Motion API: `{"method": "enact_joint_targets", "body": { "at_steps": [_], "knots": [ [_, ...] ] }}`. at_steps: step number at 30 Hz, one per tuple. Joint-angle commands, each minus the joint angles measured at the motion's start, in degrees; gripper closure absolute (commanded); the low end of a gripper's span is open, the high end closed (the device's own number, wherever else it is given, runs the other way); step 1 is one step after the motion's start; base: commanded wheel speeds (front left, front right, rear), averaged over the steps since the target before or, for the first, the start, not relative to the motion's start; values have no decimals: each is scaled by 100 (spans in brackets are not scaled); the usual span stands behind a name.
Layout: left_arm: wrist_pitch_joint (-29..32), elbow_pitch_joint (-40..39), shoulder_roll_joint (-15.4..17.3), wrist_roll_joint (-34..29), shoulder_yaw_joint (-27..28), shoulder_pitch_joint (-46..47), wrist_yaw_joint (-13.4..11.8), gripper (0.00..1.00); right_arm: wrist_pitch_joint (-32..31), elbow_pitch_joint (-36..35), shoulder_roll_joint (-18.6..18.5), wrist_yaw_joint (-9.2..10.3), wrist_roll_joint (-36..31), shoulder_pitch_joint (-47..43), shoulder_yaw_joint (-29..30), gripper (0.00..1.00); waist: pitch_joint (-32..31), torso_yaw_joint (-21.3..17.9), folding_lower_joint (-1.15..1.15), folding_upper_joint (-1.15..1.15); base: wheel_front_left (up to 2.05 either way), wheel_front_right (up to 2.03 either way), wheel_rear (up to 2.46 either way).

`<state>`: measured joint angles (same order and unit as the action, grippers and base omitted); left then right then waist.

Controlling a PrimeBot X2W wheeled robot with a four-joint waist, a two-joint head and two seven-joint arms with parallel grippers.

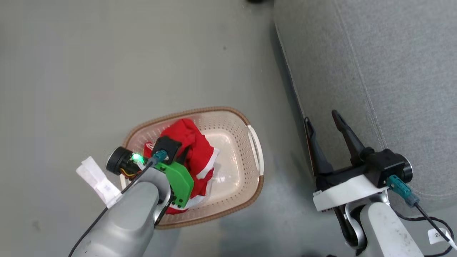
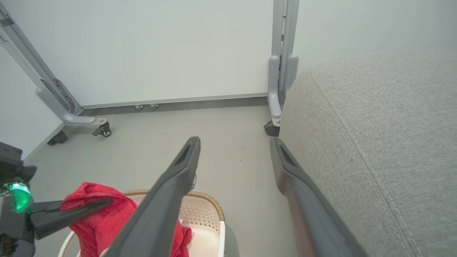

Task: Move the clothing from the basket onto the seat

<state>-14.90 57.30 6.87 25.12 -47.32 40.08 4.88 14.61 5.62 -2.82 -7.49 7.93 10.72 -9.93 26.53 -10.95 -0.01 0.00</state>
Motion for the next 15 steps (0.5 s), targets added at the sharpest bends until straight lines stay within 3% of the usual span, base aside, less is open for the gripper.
{"method": "enact_joint_targets", "body": {
  "at_steps": [1,10,15],
  "knots": [
    [-32,-258,93,82,115,-128,-60,100,-35,-10,-16,0,-34,-120,18,0,-655,269,1,0,0,0,0],
    [-33,-2468,552,113,863,-922,-466,100,-359,-234,-15,0,-145,-511,61,0,-1329,417,1,0,0,0,0],
    [-32,-3565,654,56,1256,-1345,-643,100,-537,-384,-16,0,-181,-711,101,0,-1654,500,1,0,0,0,0]
  ]
}}
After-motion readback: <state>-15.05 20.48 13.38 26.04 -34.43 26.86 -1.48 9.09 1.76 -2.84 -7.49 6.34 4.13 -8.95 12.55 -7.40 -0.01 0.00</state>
